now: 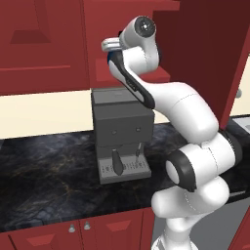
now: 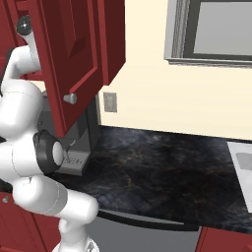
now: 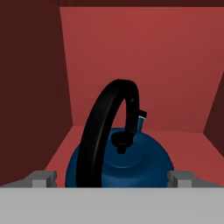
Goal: Open the cabinet, pick the kettle from the cabinet, and place it in the sink.
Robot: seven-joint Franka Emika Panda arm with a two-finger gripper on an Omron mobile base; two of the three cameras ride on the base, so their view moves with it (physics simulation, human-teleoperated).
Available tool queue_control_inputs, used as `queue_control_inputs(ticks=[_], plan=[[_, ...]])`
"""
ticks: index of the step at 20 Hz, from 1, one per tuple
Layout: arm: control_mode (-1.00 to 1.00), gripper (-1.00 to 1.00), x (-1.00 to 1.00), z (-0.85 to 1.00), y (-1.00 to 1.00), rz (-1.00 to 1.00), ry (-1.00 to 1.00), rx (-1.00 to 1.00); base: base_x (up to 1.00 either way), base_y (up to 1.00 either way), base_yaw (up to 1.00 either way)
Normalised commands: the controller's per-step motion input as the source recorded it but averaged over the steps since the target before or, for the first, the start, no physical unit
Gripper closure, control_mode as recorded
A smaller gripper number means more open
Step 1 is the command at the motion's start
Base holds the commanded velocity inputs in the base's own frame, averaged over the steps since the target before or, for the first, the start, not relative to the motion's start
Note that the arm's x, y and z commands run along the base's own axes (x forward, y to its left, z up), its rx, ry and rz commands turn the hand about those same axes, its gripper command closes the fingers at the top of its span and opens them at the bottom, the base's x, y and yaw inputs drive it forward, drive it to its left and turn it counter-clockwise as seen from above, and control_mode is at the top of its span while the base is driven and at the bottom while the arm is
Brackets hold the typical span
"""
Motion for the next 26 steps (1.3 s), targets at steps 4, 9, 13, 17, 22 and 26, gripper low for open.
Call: queue_control_inputs(ticks=[4,9,13,17,22,26], plan=[[-1.0,-1.0,0.32,0.02,0.1,0.0,0.0,0.0,0.0,0.0,0.0],[-1.0,-1.0,0.32,0.05,0.09,0.0,0.0,0.0,0.0,0.0,0.0],[-1.0,1.0,0.31,0.08,0.1,0.0,0.03,0.0,0.0,0.0,0.0],[-1.0,1.0,0.25,0.07,0.05,0.0,0.12,0.0,0.0,0.0,0.0],[-1.0,1.0,0.15,0.03,0.01,0.0,0.15,0.0,0.0,0.0,0.0],[-1.0,1.0,0.07,0.06,0.05,0.0,0.12,0.0,0.0,0.0,0.0]])
